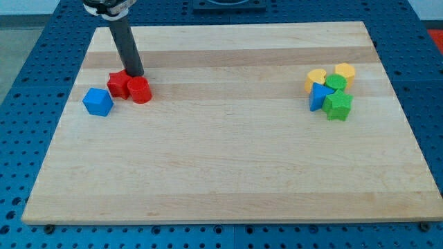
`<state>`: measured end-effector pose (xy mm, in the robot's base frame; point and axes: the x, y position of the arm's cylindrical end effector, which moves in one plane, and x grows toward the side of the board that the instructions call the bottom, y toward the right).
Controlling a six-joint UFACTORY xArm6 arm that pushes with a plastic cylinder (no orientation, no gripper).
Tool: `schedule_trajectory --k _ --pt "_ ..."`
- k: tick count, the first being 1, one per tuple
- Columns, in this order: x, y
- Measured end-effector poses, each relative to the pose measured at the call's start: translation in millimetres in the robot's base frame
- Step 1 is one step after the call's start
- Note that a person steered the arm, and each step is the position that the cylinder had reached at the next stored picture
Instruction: Slightly move the red circle beside the red star
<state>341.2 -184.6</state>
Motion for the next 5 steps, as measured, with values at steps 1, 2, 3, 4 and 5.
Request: schedule_trajectory --k 1,2,3,4,5 --pt "4 -4" --pt "9 -16" --pt "12 -27" --pt "11 -27" --pt "4 4"
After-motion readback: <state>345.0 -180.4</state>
